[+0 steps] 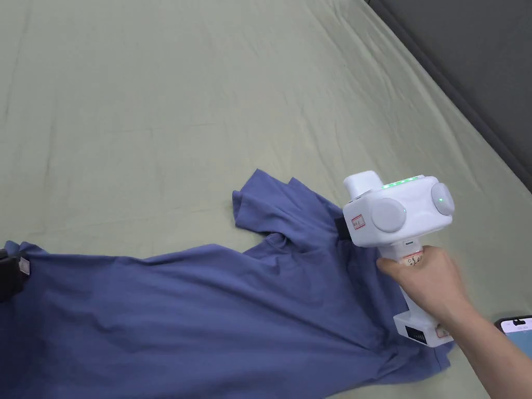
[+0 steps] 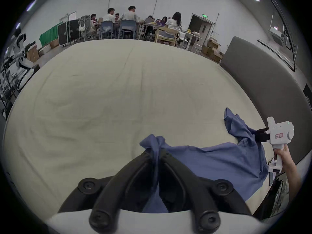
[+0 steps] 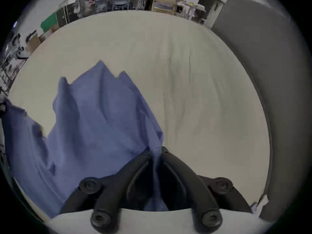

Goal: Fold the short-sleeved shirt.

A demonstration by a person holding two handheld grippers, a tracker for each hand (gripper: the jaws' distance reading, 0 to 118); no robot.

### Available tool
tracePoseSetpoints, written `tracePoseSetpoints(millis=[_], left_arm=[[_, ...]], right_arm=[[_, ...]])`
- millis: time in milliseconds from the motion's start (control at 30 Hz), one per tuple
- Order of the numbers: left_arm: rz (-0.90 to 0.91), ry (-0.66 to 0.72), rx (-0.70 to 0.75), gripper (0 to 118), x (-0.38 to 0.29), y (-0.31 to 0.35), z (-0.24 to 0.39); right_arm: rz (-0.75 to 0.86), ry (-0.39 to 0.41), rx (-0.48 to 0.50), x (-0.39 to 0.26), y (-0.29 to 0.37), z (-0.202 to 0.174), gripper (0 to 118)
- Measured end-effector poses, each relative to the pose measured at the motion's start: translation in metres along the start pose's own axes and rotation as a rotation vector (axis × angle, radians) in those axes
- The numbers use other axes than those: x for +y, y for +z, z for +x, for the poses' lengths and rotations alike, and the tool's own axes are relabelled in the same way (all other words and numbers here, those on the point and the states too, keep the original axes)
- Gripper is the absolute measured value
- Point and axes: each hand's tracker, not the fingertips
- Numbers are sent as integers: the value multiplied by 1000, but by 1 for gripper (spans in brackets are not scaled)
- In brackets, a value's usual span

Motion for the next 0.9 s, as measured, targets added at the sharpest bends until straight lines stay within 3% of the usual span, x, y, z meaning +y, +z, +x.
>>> tracePoseSetpoints(millis=[133, 300, 633, 900], left_arm=[[46, 1, -6, 4, 4, 15, 2], [220, 11, -53, 4, 27, 68, 12], [714, -114, -129, 4, 121, 269, 43], [949, -173, -138, 4, 198, 408, 45]], right_arm=[[95, 12, -38, -3, 26, -1, 6], [306, -121, 26, -1, 102, 15, 6], [842, -172, 28, 17, 335, 24, 6], [1093, -177, 23, 53, 484, 43, 6]])
